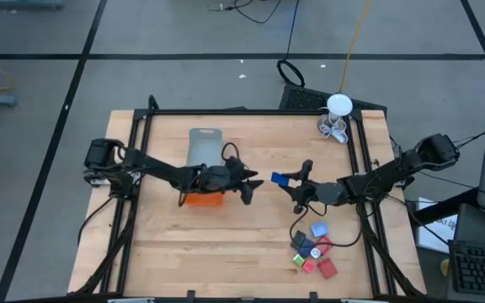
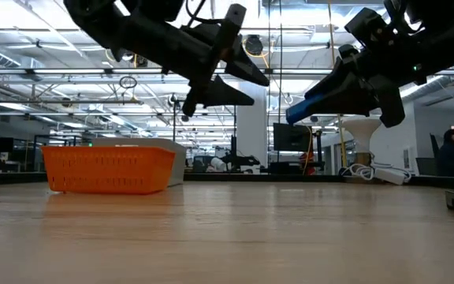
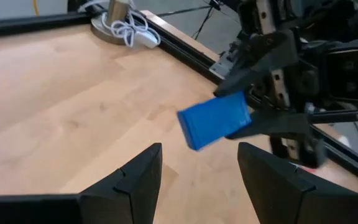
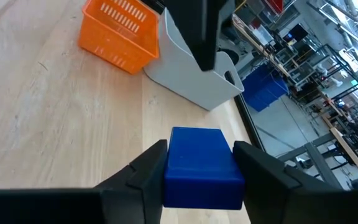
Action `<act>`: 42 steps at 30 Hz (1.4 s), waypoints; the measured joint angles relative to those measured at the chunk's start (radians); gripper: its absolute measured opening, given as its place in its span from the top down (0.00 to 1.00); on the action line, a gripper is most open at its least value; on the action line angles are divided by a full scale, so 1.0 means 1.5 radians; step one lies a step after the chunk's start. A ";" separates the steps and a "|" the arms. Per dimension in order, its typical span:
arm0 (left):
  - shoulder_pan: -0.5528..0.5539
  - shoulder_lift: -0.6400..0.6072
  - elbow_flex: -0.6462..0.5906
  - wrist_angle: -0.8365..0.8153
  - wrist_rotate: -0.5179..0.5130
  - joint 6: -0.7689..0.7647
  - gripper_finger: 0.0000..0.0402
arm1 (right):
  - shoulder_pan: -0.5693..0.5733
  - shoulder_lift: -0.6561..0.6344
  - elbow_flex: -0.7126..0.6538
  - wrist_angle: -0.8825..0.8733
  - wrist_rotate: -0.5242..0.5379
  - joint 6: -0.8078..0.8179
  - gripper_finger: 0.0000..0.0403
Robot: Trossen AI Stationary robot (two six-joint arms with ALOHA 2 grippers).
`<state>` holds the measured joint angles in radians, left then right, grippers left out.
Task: Pick & Place Office items
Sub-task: Put the blue digital timer into the orange bin
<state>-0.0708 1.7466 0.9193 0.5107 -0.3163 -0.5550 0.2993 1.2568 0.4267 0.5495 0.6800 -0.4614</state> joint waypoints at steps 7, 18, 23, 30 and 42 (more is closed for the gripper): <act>0.003 0.001 0.001 -0.030 0.002 0.043 0.47 | 0.012 0.000 0.000 0.012 0.001 -0.017 0.58; 0.020 0.001 0.001 -0.101 0.046 -0.200 0.31 | 0.015 0.000 0.000 0.052 0.001 -0.037 0.62; 0.035 0.001 0.001 -0.055 0.054 -0.281 0.20 | 0.024 0.000 0.000 0.080 0.001 -0.047 0.58; 0.042 0.001 0.001 0.058 0.136 -0.302 0.17 | 0.044 0.000 0.000 0.122 0.001 -0.086 0.62; 0.015 0.001 0.000 0.081 0.114 -0.308 0.17 | 0.059 0.000 0.000 0.172 0.003 -0.105 0.61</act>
<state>-0.0479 1.7477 0.9199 0.6323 -0.1456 -1.0170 0.3882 1.2564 0.4271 0.8075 0.6838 -0.6182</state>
